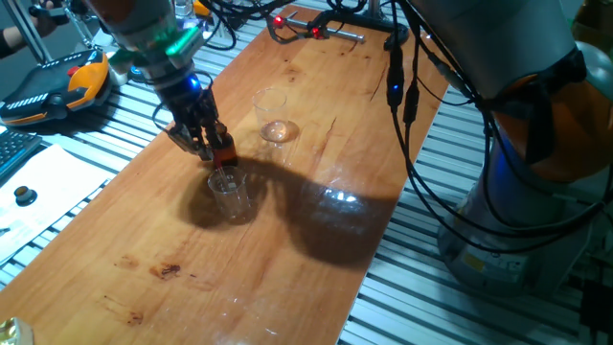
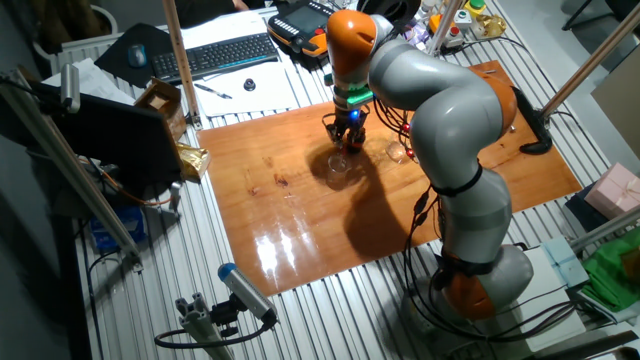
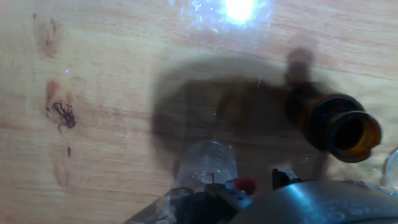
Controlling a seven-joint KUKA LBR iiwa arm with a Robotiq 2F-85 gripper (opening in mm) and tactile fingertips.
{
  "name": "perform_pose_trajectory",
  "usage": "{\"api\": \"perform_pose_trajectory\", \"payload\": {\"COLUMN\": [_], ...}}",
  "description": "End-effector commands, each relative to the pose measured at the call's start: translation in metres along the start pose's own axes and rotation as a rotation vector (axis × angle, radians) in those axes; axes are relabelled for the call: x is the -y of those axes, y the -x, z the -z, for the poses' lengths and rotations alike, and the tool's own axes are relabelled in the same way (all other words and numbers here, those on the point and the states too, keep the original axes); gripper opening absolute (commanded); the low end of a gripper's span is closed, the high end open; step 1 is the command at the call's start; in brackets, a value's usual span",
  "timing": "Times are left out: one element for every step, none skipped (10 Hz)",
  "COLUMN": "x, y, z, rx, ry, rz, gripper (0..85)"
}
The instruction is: Transfer liquid using a dropper
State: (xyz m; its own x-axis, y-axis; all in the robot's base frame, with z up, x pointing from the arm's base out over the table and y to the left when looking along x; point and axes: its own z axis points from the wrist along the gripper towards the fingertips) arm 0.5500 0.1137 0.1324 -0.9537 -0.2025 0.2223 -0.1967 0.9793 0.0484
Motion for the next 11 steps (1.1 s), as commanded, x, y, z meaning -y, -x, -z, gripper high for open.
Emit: {"api": "perform_pose_trajectory", "payload": {"x": [-0.0012, -0.0017, -0.0018, -0.0020, -0.0025, -0.0035, -0.0045, -0.0054, -0.0057, -0.0057, -0.0059], "y": [-0.0001, -0.0001, -0.0002, -0.0002, -0.0004, -0.0009, -0.0014, -0.0019, -0.0022, -0.0022, -0.0021], "z": [-0.0022, -0.0027, -0.0028, -0.0029, -0.0032, -0.0039, -0.0047, -0.0053, -0.0052, -0.0052, -0.0051], "rx": [0.000, -0.002, -0.005, -0.007, -0.011, -0.010, -0.010, -0.013, -0.015, -0.016, -0.019], "ry": [0.003, 0.005, 0.007, 0.011, 0.017, 0.019, 0.019, 0.024, 0.026, 0.029, 0.031], "rz": [-0.003, -0.002, 0.000, 0.000, 0.002, 0.002, 0.002, 0.002, 0.002, 0.004, 0.006], "gripper": [41.7, 42.0, 42.0, 41.7, 41.3, 41.0, 40.0, 38.0, 36.3, 34.7, 32.7]}}
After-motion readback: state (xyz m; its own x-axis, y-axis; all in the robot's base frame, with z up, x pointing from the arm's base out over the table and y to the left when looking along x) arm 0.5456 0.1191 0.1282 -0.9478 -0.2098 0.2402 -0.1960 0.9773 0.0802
